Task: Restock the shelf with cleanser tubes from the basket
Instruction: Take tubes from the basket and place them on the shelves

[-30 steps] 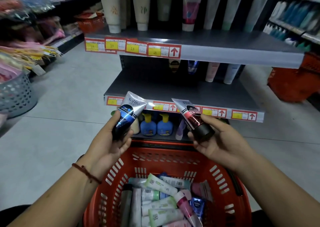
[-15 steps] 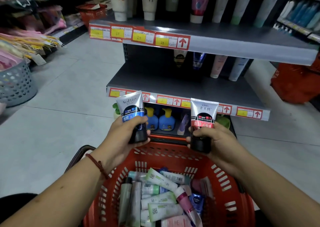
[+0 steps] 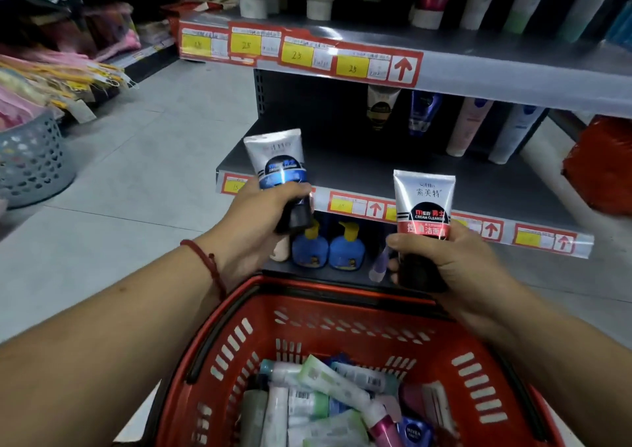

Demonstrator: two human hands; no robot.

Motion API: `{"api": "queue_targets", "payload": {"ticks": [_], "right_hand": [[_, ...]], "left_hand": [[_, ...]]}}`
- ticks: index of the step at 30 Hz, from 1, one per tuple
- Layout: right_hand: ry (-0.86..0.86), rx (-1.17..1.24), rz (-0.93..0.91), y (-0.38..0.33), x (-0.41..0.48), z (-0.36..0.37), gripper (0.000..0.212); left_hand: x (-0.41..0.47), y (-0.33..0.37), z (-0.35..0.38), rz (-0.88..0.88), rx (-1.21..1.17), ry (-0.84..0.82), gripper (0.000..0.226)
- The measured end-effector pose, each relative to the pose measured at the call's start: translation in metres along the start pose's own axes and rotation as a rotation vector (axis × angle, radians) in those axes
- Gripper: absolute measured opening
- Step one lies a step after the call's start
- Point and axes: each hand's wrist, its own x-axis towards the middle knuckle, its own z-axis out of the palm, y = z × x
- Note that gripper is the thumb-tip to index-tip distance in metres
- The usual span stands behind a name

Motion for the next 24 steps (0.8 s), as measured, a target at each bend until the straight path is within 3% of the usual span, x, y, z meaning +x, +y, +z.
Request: {"api": "queue_targets", "payload": {"ticks": [3,10,16,24], "right_hand": [[0.011,-0.016,-0.036,-0.010,0.025,0.010,0.035],[0.091,0.022,-0.115,-0.011,0.093,0.025,0.039],[0.132,0.023,-0.166,-0.008,0.126,0.025,0.042],[0.206,-0.096,-0.242,0.005,0.138,0.031,0.039]], "left_hand": [[0.045,0.011,0.008,0.055,0.104,-0.032,0.048],[0.142,0.024,0.024,0.109,0.288,-0.145,0.058],[0.203,0.021,0.032,0.247,0.374,-0.084,0.071],[0.235,0.004,0.035,0.334,0.504,-0.054,0.064]]}}
